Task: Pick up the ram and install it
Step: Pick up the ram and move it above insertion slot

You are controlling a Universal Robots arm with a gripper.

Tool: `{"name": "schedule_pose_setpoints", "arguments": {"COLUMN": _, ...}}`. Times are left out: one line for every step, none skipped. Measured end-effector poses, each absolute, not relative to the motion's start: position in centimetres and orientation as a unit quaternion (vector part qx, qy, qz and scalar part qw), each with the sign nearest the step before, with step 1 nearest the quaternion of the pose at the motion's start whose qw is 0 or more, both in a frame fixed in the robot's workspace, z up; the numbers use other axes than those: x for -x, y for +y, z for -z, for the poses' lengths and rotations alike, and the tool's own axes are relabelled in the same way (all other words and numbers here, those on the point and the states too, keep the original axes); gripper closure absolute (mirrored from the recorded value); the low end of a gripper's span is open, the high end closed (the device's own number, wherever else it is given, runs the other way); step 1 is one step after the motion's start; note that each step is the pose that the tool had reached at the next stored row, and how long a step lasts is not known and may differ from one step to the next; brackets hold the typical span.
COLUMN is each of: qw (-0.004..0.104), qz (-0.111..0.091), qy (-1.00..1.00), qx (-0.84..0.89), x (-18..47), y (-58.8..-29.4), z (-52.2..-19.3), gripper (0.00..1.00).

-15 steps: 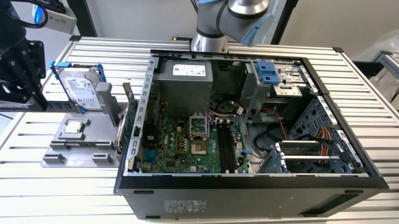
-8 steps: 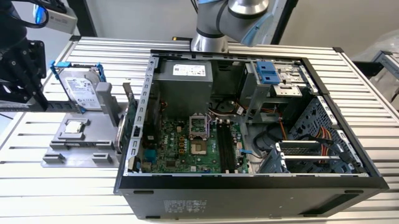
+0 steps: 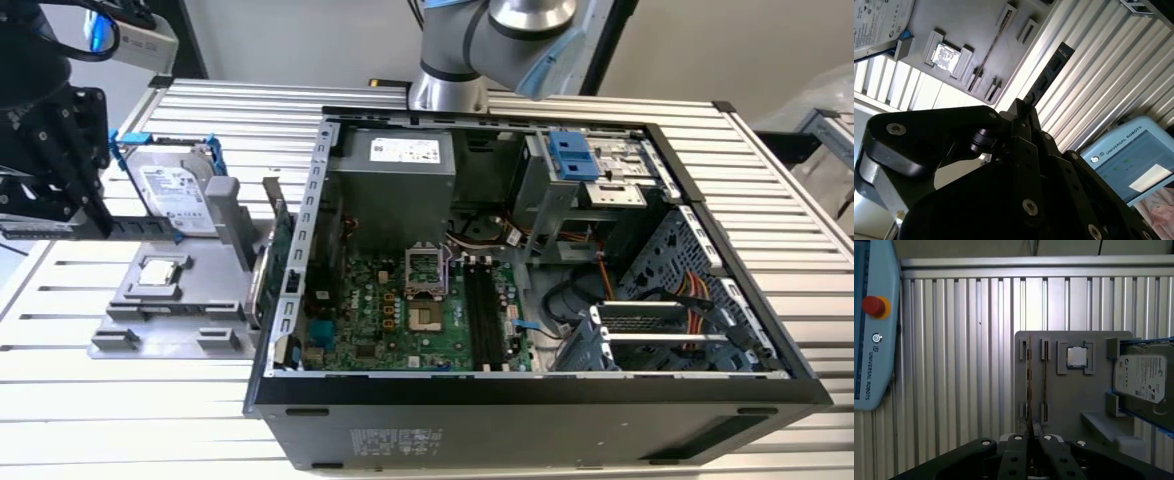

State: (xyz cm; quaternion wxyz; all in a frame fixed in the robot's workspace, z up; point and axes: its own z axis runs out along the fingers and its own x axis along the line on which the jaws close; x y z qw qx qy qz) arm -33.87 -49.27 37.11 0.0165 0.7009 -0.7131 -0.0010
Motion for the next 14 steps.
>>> {"name": "schedule_pose_setpoints", "arguments": {"qw": 0.017, "qz": 0.001, "qy": -0.713, "qx": -0.701, "x": 33.9, "y": -49.3, "z": -37.1, "gripper": 1.0}}
{"name": "schedule_pose_setpoints", "arguments": {"qw": 0.017, "qz": 0.001, "qy": -0.713, "qx": -0.701, "x": 33.9, "y": -49.3, "z": -37.1, "gripper": 1.0}}
{"name": "schedule_pose_setpoints", "arguments": {"qw": 0.017, "qz": 0.001, "qy": -0.713, "qx": -0.701, "x": 33.9, "y": -49.3, "z": -37.1, "gripper": 1.0}}
{"name": "schedule_pose_setpoints", "arguments": {"qw": 0.017, "qz": 0.001, "qy": -0.713, "qx": -0.701, "x": 33.8, "y": -49.3, "z": -37.1, "gripper": 1.0}}
{"name": "schedule_pose_setpoints", "arguments": {"qw": 0.017, "qz": 0.001, "qy": -0.713, "qx": -0.701, "x": 33.8, "y": -49.3, "z": -37.1, "gripper": 1.0}}
{"name": "schedule_pose_setpoints", "arguments": {"qw": 0.017, "qz": 0.001, "qy": -0.713, "qx": -0.701, "x": 33.7, "y": -49.3, "z": -37.1, "gripper": 1.0}}
{"name": "schedule_pose_setpoints", "arguments": {"qw": 0.017, "qz": 0.001, "qy": -0.713, "qx": -0.701, "x": 33.6, "y": -49.3, "z": -37.1, "gripper": 1.0}}
{"name": "schedule_pose_setpoints", "arguments": {"qw": 0.017, "qz": 0.001, "qy": -0.713, "qx": -0.701, "x": 33.4, "y": -49.3, "z": -37.1, "gripper": 1.0}}
{"name": "schedule_pose_setpoints", "arguments": {"qw": 0.017, "qz": 0.001, "qy": -0.713, "qx": -0.701, "x": 33.3, "y": -49.3, "z": -37.1, "gripper": 1.0}}
{"name": "schedule_pose_setpoints", "arguments": {"qw": 0.017, "qz": 0.001, "qy": -0.713, "qx": -0.701, "x": 33.2, "y": -49.3, "z": -37.1, "gripper": 1.0}}
{"name": "schedule_pose_setpoints", "arguments": {"qw": 0.017, "qz": 0.001, "qy": -0.713, "qx": -0.701, "x": 33.0, "y": -49.3, "z": -37.1, "gripper": 1.0}}
{"name": "schedule_pose_setpoints", "arguments": {"qw": 0.017, "qz": 0.001, "qy": -0.713, "qx": -0.701, "x": 32.9, "y": -49.3, "z": -37.1, "gripper": 1.0}}
{"name": "schedule_pose_setpoints", "arguments": {"qw": 0.017, "qz": 0.001, "qy": -0.713, "qx": -0.701, "x": 32.7, "y": -49.3, "z": -37.1, "gripper": 1.0}}
{"name": "schedule_pose_setpoints", "arguments": {"qw": 0.017, "qz": 0.001, "qy": -0.713, "qx": -0.701, "x": 32.6, "y": -49.3, "z": -37.1, "gripper": 1.0}}
